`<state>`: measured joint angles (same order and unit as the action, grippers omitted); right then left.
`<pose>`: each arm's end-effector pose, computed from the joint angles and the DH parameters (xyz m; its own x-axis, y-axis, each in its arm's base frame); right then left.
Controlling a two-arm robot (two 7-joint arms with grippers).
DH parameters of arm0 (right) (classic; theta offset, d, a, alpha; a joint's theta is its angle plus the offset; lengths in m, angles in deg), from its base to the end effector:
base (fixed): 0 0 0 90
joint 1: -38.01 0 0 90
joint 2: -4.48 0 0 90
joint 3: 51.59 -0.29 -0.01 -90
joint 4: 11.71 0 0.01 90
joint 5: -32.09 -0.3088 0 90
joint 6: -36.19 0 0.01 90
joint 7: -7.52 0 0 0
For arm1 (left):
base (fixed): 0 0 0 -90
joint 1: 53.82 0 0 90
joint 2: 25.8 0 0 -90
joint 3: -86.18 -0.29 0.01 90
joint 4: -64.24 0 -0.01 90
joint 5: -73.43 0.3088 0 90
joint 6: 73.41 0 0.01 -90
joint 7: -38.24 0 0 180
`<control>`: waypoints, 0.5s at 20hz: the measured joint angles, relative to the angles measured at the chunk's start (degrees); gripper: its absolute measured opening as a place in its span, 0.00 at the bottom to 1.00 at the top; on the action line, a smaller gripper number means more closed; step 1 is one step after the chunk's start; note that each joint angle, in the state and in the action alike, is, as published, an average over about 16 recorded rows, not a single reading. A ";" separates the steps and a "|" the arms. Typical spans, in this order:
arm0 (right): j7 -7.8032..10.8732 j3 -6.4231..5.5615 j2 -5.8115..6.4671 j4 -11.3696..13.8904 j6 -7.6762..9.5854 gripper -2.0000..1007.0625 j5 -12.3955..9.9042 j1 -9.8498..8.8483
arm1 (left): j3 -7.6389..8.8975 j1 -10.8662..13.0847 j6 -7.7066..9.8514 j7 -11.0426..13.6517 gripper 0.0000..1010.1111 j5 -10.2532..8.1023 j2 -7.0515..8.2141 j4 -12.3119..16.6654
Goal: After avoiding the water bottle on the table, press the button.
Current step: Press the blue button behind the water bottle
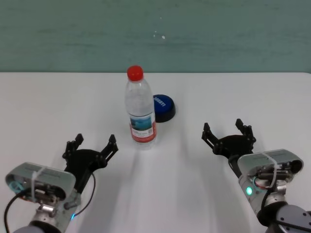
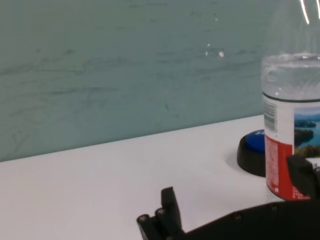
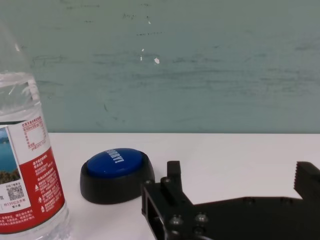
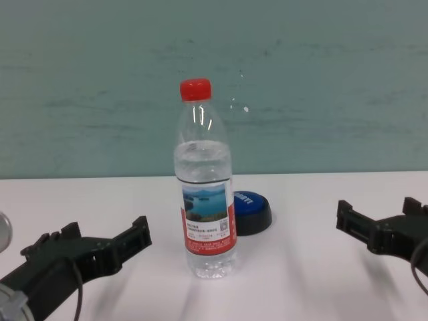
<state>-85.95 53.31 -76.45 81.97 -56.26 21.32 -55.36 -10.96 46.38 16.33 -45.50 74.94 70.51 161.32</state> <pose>0.3002 0.0394 -0.3071 0.2028 -0.9779 -0.0509 0.9792 0.2028 0.0058 0.2733 -0.0118 -0.3169 0.2500 0.9627 0.1040 -0.9671 0.2431 0.0744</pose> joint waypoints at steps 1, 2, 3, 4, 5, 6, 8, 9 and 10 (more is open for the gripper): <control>0.00 0.00 0.00 0.00 0.00 1.00 0.00 0.00 | -0.06 -0.28 0.02 0.05 0.99 0.00 0.00 -0.28; 0.00 0.00 0.00 0.00 0.00 1.00 0.00 0.00 | -0.11 -0.56 0.04 0.09 0.99 0.01 0.00 -0.54; 0.00 0.00 0.00 0.00 0.00 1.00 0.00 0.00 | -0.18 -0.84 0.05 0.14 0.99 0.01 0.00 -0.82; 0.00 0.00 0.00 0.00 0.00 1.00 0.00 0.00 | -0.25 -1.13 0.07 0.19 0.99 0.01 -0.01 -1.10; 0.00 0.00 0.00 0.00 0.00 1.00 0.00 0.00 | -0.34 -1.41 0.10 0.24 0.99 0.02 -0.01 -1.38; 0.00 0.00 0.00 0.00 0.00 1.00 0.00 0.00 | -0.42 -1.67 0.12 0.29 0.99 0.03 -0.01 -1.64; 0.00 0.00 0.00 0.00 0.00 1.00 0.00 0.00 | -0.62 -2.19 0.17 0.39 0.99 0.05 -0.02 -2.15; 0.00 0.00 0.00 0.00 0.00 1.00 0.00 0.00 | -0.74 -2.45 0.19 0.44 0.99 0.07 -0.03 -2.41; 0.00 0.00 0.00 0.00 0.00 1.00 0.00 0.00 | -0.85 -2.70 0.21 0.48 0.99 0.09 -0.04 -2.65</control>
<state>-85.95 53.31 -76.45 81.97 -56.26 21.32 -55.36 -11.82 43.68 16.54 -45.02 75.02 70.47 158.67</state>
